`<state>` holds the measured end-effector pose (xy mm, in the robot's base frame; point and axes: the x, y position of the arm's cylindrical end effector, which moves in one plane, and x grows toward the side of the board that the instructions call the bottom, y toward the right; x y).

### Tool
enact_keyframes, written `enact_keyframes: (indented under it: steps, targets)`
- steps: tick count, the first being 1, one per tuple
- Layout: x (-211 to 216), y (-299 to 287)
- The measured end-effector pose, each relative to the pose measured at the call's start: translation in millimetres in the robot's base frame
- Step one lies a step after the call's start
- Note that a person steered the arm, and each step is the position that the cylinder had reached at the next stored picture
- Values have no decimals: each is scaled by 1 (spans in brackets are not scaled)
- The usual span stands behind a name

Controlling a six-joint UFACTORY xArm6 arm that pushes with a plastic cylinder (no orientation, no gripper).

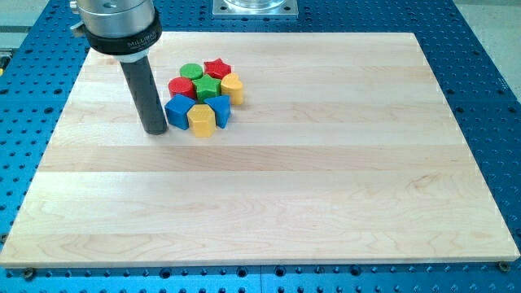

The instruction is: Place your hand at the center

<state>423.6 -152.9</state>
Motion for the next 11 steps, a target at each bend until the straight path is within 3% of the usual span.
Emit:
enact_keyframes:
  steps: [5, 6, 7, 8, 10, 11]
  targets:
    - [3, -2]
    - [40, -2]
    - [105, -2]
    - [114, 13]
    - [83, 192]
    - [79, 207]
